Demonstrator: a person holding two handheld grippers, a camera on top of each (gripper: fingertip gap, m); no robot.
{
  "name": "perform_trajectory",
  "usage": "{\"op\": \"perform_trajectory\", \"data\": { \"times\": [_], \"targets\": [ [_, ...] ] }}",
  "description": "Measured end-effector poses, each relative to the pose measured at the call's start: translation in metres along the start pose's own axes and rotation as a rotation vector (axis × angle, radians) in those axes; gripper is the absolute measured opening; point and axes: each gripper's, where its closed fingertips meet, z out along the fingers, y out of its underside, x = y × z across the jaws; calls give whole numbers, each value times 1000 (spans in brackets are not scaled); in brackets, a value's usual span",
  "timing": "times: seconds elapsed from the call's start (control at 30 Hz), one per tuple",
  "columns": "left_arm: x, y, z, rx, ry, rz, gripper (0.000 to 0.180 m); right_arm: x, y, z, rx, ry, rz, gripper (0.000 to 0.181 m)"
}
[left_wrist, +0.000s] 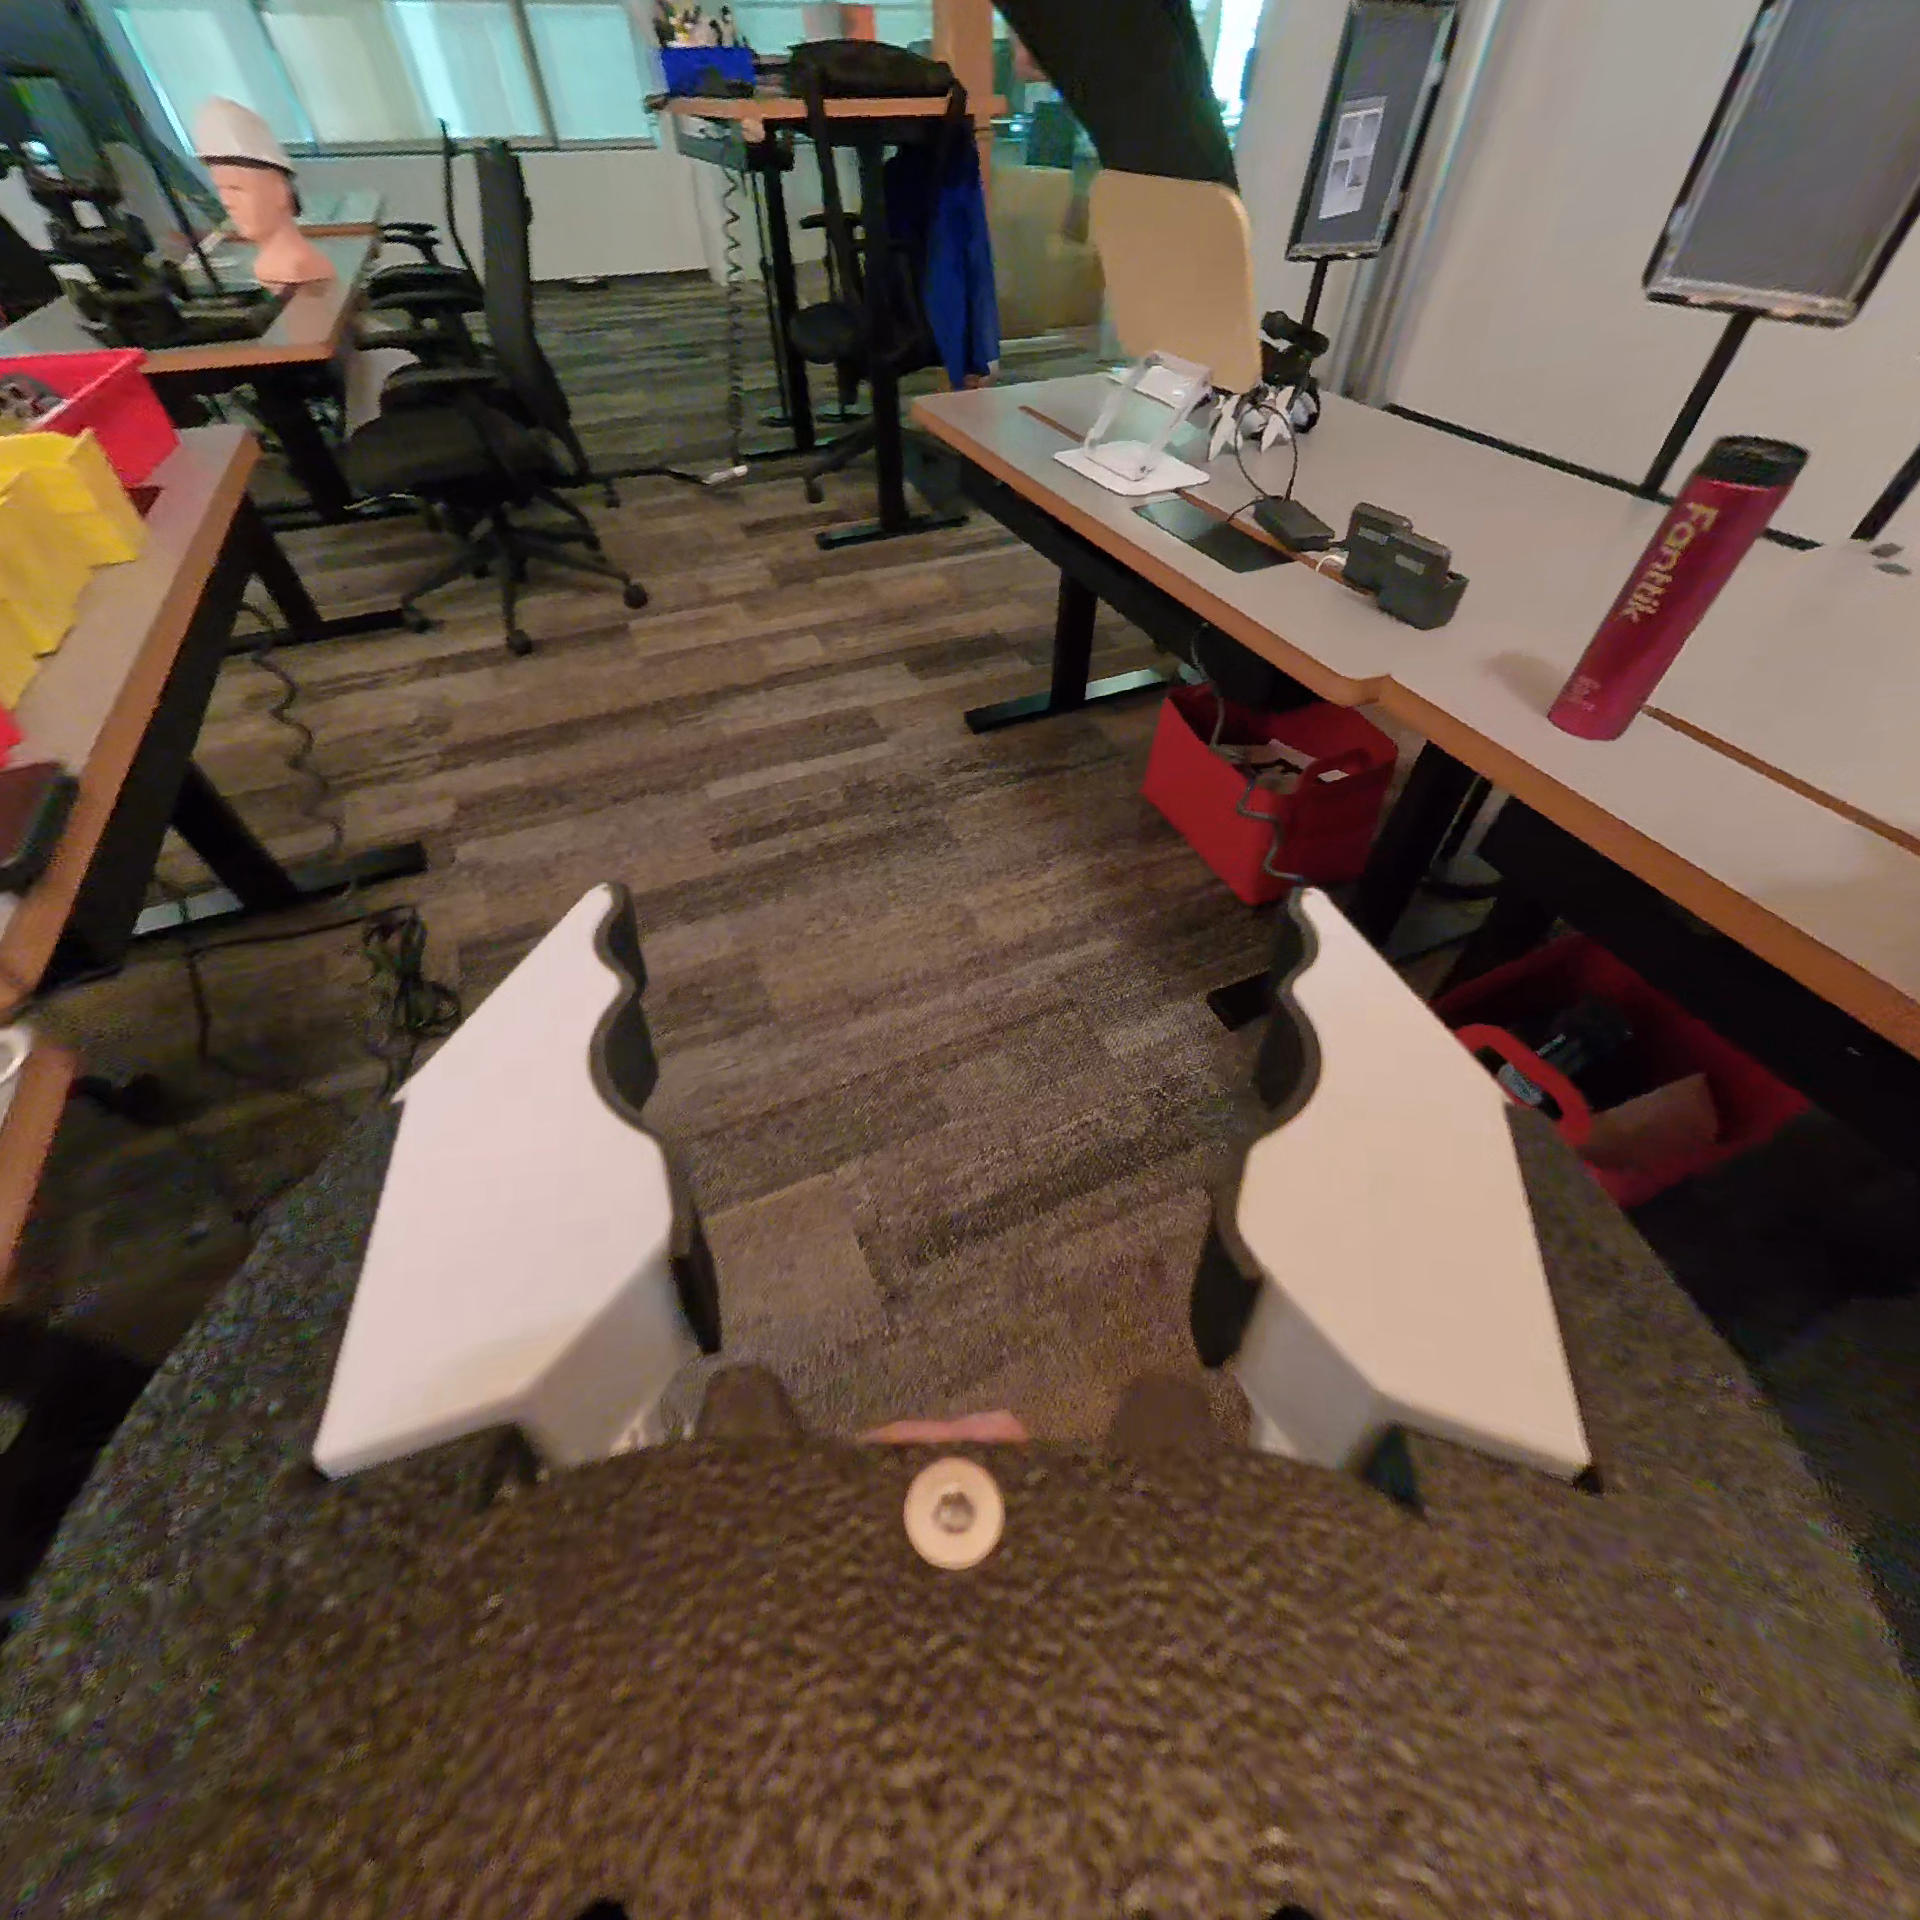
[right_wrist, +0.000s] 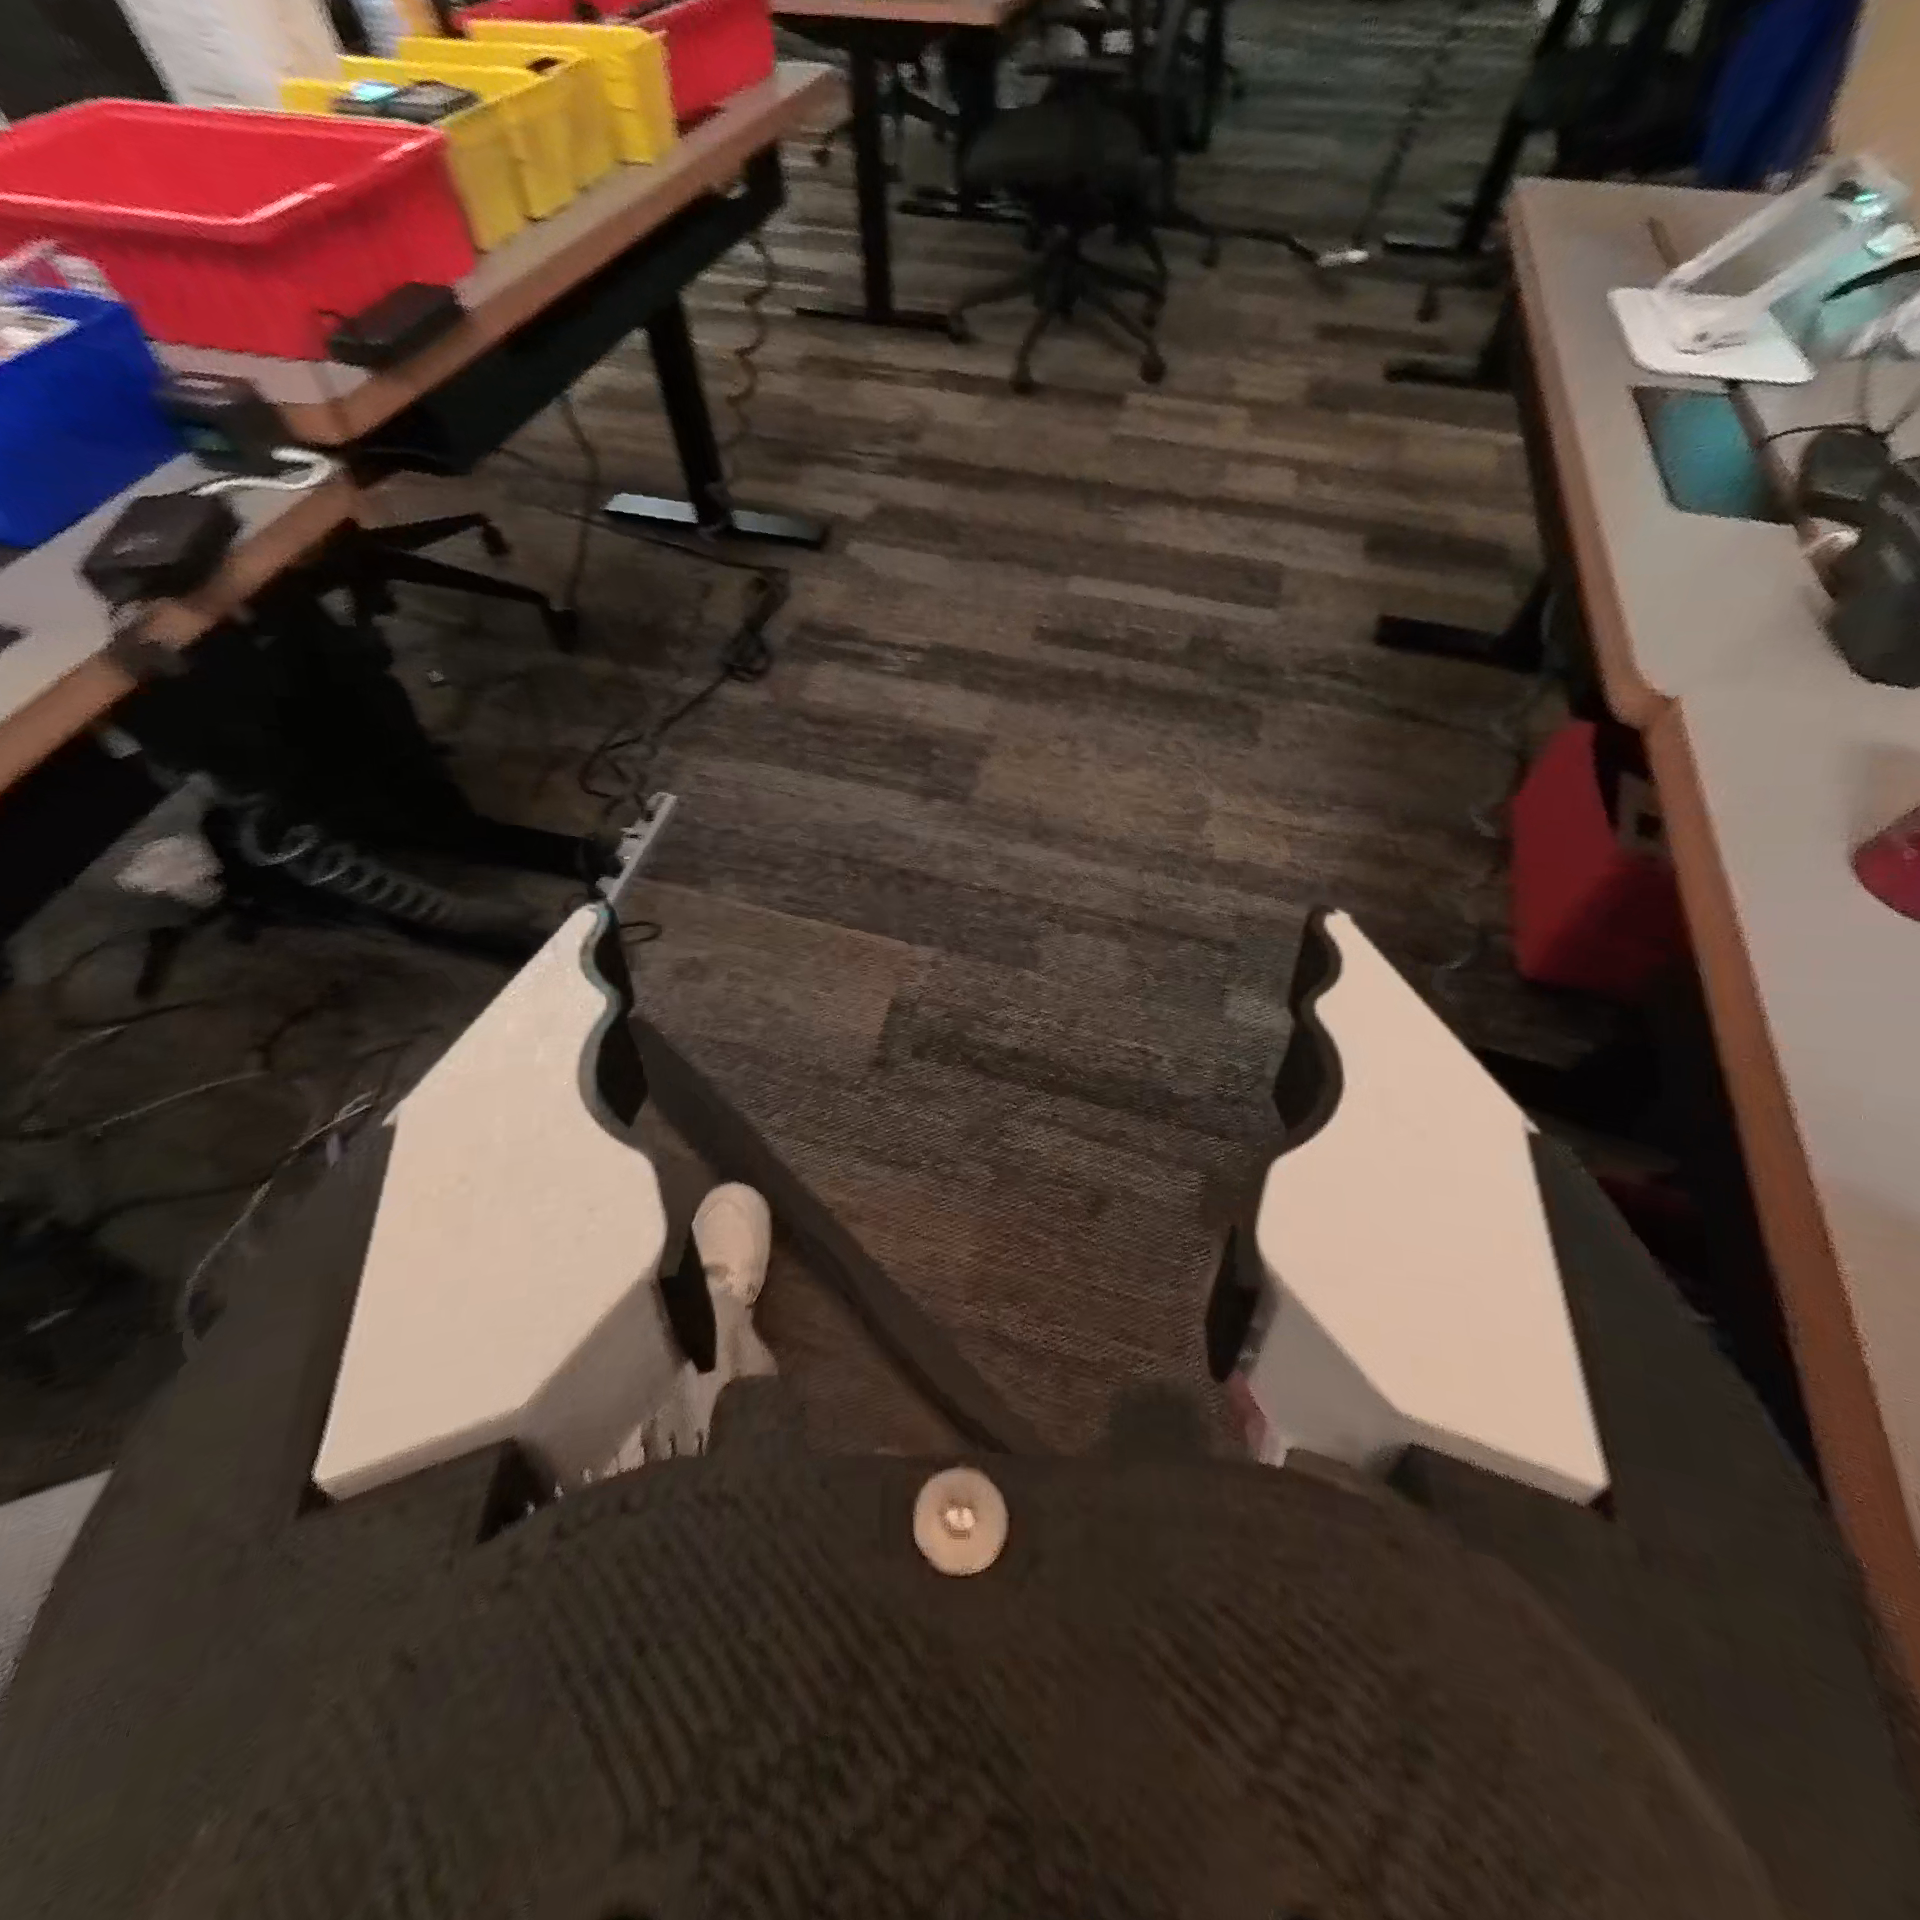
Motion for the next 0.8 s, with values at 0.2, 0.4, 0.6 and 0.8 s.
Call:
{"op": "perform_trajectory", "data": {
  "times": [0.2,0.4,0.6,0.8],
  "targets": [
    [-67,-45,111,17,66,-10,115,20,-54,102,-1,74,30,127],
    [-134,-84,213,6,99,10,113,18,-132,214,47,88,-35,130],
    [-166,-93,287,-28,107,26,106,31,-154,295,33,79,-40,128],
    [-203,-80,358,-85,65,-4,105,66,-165,401,3,32,-37,120]
  ]
}}
